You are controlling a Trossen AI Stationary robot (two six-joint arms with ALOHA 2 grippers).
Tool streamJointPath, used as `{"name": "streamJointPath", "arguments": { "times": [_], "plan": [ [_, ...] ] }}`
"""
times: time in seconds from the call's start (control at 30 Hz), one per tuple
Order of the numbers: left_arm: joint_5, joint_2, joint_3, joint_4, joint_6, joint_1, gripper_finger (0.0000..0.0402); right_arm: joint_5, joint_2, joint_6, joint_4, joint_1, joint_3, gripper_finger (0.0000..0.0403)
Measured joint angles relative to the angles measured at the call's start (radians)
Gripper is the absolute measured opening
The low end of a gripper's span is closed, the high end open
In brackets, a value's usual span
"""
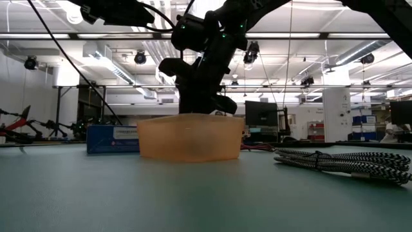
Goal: Pick and place USB-C Cables
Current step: Put the white charger cable into the orange bin, then put the red charger cable into the orange bin
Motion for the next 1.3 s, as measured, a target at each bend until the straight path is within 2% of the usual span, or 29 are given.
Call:
{"name": "streamJointPath", "arguments": {
  "times": [0.37,0.7,1.03,1.3],
  "plan": [
    [0.000,0.000,0.000,0.001,-0.003,-0.001,0.0199,-0.001,-0.011,0.000,0.000,0.000,-0.001,0.0133],
    [0.000,0.000,0.000,0.003,-0.007,0.000,0.0199,0.002,-0.112,-0.059,-0.010,0.026,-0.002,0.0123],
    [0.002,0.000,0.000,0.010,-0.008,0.000,0.0199,0.227,-0.230,-0.140,-0.032,0.124,-0.065,0.0113],
    [0.002,0.000,0.000,0.010,-0.008,0.000,0.0199,0.244,-0.270,-0.193,-0.030,0.158,-0.118,0.0115]
  ]
}}
